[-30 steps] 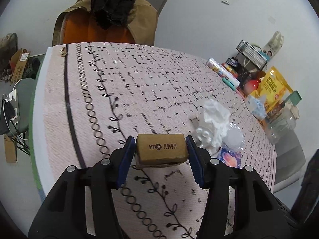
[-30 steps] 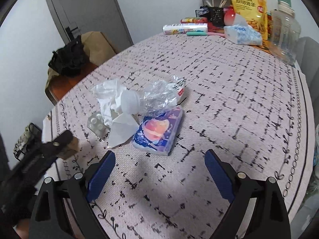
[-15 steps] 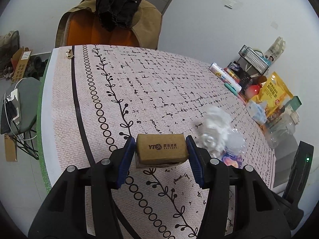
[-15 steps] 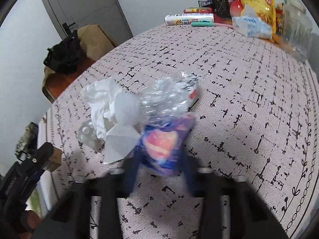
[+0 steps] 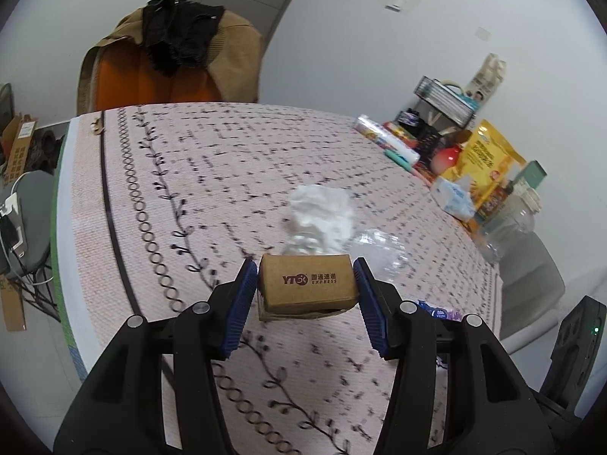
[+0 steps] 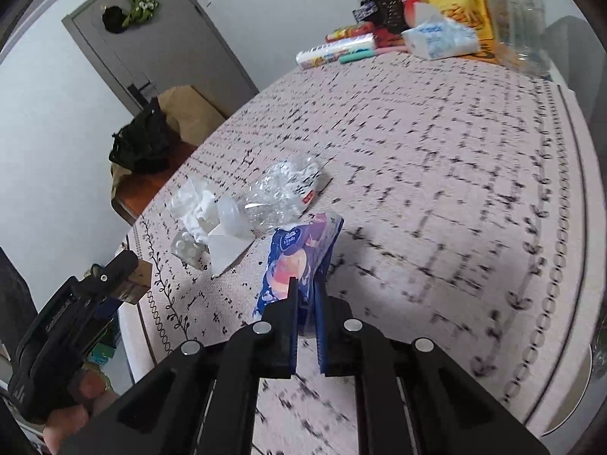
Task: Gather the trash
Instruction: 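Grasp the small brown cardboard box with the left gripper while the right gripper grasps the blue-pink tissue packet, then carry both held items over the beige bin and open both grippers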
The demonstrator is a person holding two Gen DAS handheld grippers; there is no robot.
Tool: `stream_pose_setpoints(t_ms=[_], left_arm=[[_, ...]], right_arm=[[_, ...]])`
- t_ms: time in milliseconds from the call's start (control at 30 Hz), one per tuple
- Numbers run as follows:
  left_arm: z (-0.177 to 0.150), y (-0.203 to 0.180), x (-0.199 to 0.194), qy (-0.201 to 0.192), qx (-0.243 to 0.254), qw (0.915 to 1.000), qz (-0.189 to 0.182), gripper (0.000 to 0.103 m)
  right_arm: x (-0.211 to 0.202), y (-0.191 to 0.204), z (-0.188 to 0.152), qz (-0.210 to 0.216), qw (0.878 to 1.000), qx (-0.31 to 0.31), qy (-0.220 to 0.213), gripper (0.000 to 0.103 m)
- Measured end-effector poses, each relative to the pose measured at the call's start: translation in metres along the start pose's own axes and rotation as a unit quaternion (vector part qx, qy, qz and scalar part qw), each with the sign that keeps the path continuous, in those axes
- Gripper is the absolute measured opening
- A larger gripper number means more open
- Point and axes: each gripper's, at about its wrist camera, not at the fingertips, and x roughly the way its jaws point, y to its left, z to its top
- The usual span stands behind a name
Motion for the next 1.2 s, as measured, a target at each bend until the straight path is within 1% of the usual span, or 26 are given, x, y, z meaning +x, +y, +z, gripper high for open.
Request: stream_pose_setpoints(t_ms=[267,467,633,733,933,1067,1200], left_arm=[[-0.011,-0.035,-0.008,0.007,0.032,0.9988,-0.035,0.052],[-0.022,-0.069,-0.009,0.023,0.062,0.9955,-0.067,0.052],[-0.037,-0.101,-0.004,0.044,0.09,0.9905,-0.095,0.052],[-0.048,-0.12,0.0,0.06,0.106,0.9864,-0.11,0.052],[-0.071,-0.165,0.01,0.094,0.145,0.975,-0.14,0.052],[-0.09,-0.194,0.015,0.114,0.17,0.9663,-0.156,0.052],[-0.109,-0.22,0.024,0.138,0.191,0.9569,-0.169,0.052]], right_arm=[[-0.047,-0.018,-0.01,0.006,0.999,0.01,-0.034,0.008],[-0.086,-0.044,-0.017,-0.01,0.998,0.022,-0.064,0.008],[-0.116,-0.076,-0.027,-0.033,0.995,0.043,-0.085,0.008],[-0.132,-0.096,-0.034,-0.046,0.993,0.059,-0.096,0.008],[-0.165,-0.143,-0.052,-0.083,0.986,0.095,-0.114,0.008],[-0.18,-0.175,-0.064,-0.108,0.979,0.122,-0.12,0.008],[-0.185,-0.202,-0.076,-0.127,0.974,0.143,-0.117,0.008]])
